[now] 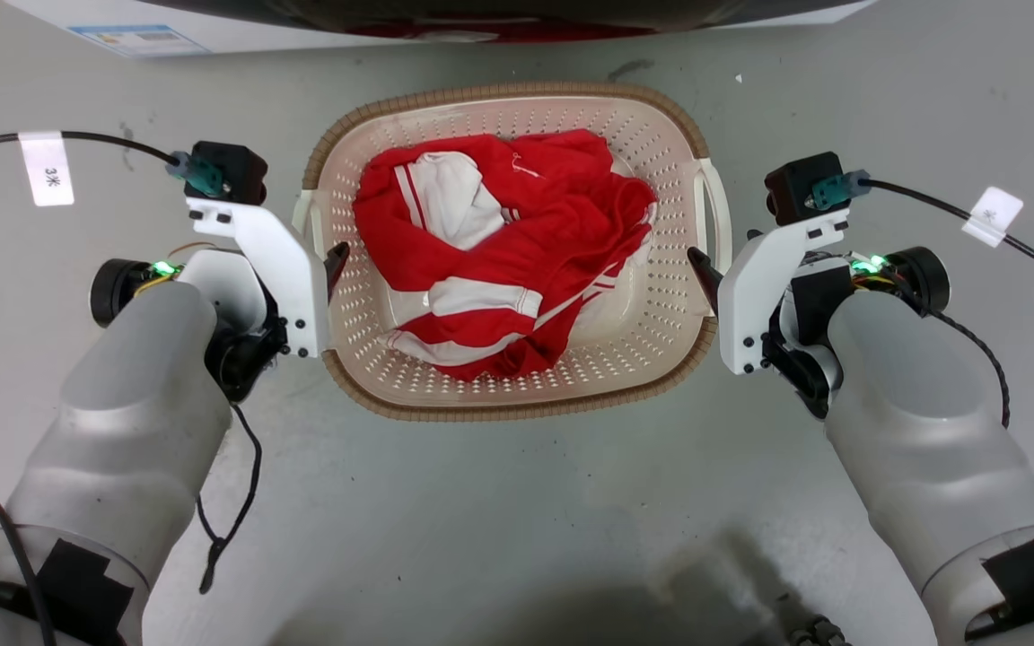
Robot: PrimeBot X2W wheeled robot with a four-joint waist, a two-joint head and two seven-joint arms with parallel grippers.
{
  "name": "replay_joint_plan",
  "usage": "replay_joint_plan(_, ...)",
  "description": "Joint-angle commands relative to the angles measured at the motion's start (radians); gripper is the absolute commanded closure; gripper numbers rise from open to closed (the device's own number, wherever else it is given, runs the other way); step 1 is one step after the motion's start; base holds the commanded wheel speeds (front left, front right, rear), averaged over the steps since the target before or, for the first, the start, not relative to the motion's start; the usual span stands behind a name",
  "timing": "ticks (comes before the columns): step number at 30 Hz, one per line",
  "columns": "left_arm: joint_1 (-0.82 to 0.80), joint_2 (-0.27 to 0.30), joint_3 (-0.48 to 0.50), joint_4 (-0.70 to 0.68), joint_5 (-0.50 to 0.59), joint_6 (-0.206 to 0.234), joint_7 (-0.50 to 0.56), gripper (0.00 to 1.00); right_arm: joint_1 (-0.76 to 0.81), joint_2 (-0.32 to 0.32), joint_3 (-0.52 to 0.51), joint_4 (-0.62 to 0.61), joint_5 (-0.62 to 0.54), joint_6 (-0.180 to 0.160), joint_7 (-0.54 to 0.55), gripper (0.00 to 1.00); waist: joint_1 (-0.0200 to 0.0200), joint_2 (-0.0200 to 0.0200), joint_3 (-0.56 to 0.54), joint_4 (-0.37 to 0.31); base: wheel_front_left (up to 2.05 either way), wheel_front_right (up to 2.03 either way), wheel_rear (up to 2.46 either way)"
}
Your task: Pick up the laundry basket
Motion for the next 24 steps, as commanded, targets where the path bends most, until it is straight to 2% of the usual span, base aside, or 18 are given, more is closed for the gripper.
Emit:
replay_joint_plan(1, -0.013, 0.003, -0.008, 0.004, -0.007, 0.001, 0.003, 0.0, -0.023, 0.002, 0.007, 0.009, 0.004, -0.001, 0.009, 0.0, -0.0001, 0.0, 0.013, -0.004, 0.0, 0.0, 0.0)
replay_joint_plan(13, -0.078, 0.008, -0.1, 0.072, -0.085, 0.0, 0.01, 0.0, -0.081, 0.002, 0.098, 0.079, 0.104, -0.001, 0.047, 0.0, -0.0001, 0.0, 0.068, -0.005, 0.0, 0.0, 0.0)
replay_joint_plan(24, -0.129, -0.025, -0.153, 0.121, -0.134, 0.0, -0.013, 0.0, -0.131, 0.002, 0.145, 0.139, 0.167, -0.001, 0.039, 0.0, -0.0001, 0.0, 0.099, 0.015, 0.0, 0.0, 0.0)
